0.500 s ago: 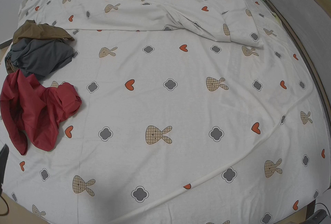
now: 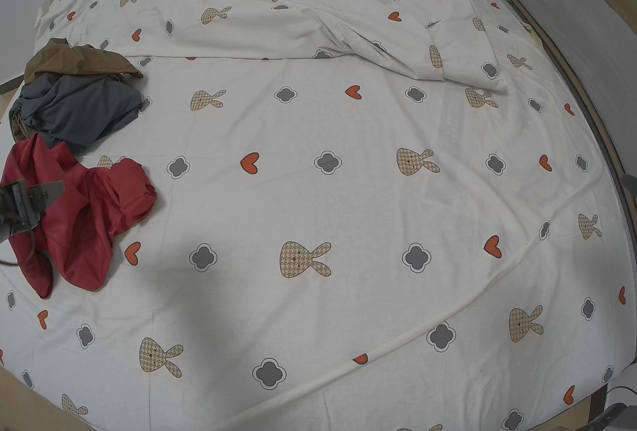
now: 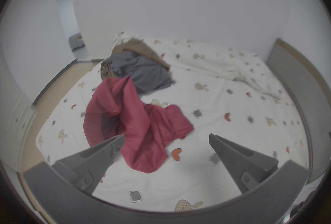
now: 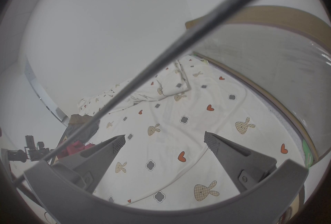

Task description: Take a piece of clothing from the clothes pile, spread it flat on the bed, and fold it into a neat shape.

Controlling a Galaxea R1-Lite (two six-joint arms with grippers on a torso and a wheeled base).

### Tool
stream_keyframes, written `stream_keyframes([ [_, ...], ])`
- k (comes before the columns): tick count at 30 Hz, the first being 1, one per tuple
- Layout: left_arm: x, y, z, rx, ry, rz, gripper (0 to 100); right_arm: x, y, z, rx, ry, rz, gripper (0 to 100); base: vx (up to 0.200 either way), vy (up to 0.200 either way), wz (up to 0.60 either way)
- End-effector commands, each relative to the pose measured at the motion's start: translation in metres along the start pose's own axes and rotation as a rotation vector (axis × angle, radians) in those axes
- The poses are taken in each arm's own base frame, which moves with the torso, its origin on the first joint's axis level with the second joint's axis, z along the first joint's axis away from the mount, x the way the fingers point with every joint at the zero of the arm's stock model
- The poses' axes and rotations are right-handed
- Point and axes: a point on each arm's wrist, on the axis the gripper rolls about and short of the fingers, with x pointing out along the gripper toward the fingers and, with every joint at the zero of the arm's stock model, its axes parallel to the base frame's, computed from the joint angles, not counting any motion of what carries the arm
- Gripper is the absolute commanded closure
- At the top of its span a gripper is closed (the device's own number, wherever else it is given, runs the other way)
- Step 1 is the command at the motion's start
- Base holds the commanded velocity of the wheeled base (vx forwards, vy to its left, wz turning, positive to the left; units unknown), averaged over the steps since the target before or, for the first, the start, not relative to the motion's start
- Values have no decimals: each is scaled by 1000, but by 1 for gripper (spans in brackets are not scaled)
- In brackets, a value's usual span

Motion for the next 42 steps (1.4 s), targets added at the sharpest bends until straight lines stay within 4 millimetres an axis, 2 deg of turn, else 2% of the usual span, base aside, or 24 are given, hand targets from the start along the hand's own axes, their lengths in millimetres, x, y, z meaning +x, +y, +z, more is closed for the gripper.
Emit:
stream_keyframes([
  [1,155,44,5,-60,390,320,0,67,-8,-1,75,186,-70,0,0,0,0],
  [3,160,45,7,-56,431,357,0,67,-9,-3,74,194,-71,0,0,0,0],
  [9,160,54,11,-71,426,397,0,66,-7,-6,69,207,-54,0,0,0,0],
  [11,166,63,9,-67,419,474,0,66,-5,-9,66,221,-43,0,0,0,0],
  [17,175,67,5,-70,376,489,0,66,-3,-14,61,242,-24,0,0,0,0],
  [24,175,66,4,-77,344,460,0,65,-2,-15,58,244,-15,0,0,0,0],
  [32,163,61,7,-107,224,288,0,65,-2,-15,57,245,-14,0,0,0,0],
  [42,164,60,3,-100,142,265,0,65,-2,-15,56,247,-13,0,0,0,0],
])
